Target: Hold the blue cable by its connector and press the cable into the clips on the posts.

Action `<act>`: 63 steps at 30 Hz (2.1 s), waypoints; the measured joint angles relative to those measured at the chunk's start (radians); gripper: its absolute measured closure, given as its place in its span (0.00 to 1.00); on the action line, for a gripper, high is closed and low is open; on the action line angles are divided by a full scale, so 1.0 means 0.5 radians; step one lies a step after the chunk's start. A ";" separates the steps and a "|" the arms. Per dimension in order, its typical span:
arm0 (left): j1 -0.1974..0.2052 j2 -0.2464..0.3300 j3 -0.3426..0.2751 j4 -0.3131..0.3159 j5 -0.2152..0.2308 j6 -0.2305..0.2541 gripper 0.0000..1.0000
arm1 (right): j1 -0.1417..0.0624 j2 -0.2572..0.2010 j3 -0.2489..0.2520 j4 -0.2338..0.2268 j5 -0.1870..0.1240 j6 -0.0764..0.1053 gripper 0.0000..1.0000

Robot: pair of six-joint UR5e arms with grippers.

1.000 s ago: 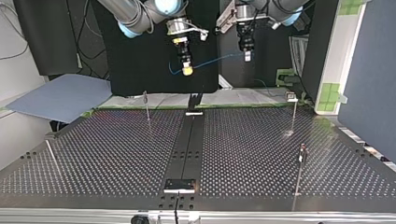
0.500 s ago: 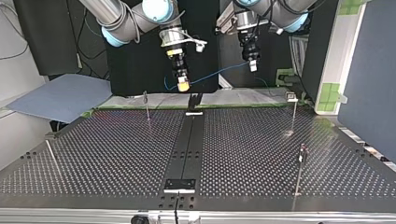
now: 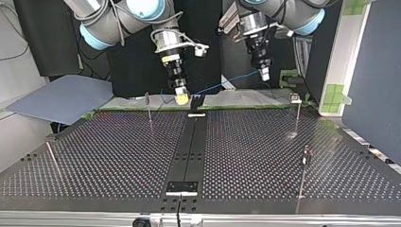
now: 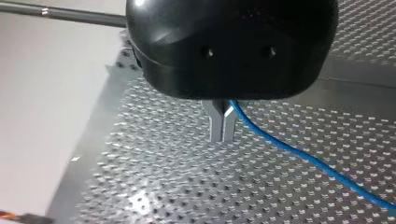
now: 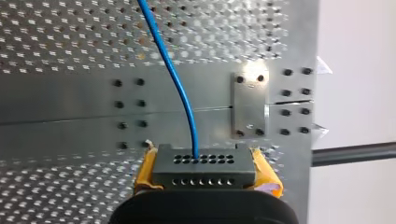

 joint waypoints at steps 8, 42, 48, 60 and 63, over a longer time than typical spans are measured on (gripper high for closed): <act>0.027 0.140 0.133 -0.141 -0.011 0.044 1.00 | -0.030 -0.059 -0.058 0.160 -0.056 0.002 1.00; 0.430 0.286 0.427 -0.568 0.221 -0.011 1.00 | 0.020 0.078 -0.528 0.402 -0.146 0.042 1.00; 0.537 0.257 0.498 -0.607 0.328 -0.015 1.00 | 0.049 0.132 -0.613 0.420 -0.157 0.050 1.00; 0.774 0.270 0.721 -0.740 0.556 -0.024 1.00 | 0.082 0.159 -0.802 0.500 -0.152 0.057 1.00; 0.836 0.246 0.782 -0.748 0.582 -0.026 1.00 | 0.082 0.162 -0.813 0.502 -0.151 0.058 1.00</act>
